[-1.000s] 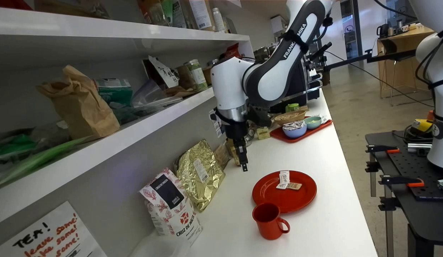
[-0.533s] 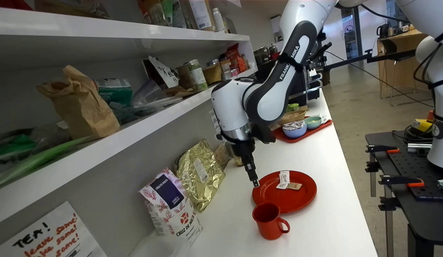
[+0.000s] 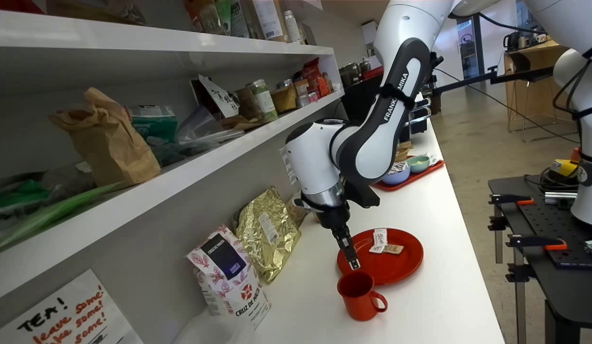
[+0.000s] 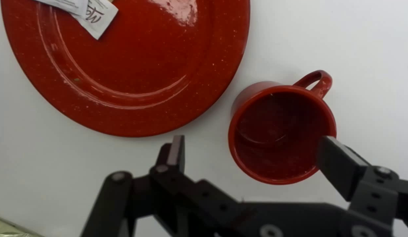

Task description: Put the red mug on the red plate.

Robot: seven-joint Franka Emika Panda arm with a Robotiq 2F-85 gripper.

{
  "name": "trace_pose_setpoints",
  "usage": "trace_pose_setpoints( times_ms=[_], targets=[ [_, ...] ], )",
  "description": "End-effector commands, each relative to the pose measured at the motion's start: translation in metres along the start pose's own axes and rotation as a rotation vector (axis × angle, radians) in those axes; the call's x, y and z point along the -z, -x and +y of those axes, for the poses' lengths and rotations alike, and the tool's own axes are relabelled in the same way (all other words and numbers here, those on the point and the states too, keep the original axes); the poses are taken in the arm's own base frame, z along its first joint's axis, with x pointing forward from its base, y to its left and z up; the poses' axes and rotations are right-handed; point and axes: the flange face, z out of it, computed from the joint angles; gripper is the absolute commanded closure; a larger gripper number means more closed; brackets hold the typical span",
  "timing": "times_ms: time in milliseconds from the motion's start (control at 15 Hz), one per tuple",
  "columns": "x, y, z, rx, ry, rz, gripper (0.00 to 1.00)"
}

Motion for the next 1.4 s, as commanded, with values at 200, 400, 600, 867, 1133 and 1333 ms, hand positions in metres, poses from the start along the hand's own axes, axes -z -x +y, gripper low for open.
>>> trace_pose_setpoints(
  times_ms=[200,400,600,867,1133,1333],
  targets=[
    [-0.02,-0.009,-0.014,0.011,0.018,-0.021,0.0],
    [-0.032,-0.015,-0.013,-0.002,0.02,-0.031,0.0],
    [-0.039,-0.026,-0.007,-0.026,0.017,-0.027,0.0],
    [-0.046,-0.042,0.005,-0.066,0.011,-0.023,0.0],
    [-0.064,-0.044,0.015,-0.091,0.004,-0.052,0.0],
    [-0.078,-0.041,0.015,-0.088,-0.001,-0.09,0.0]
  ],
)
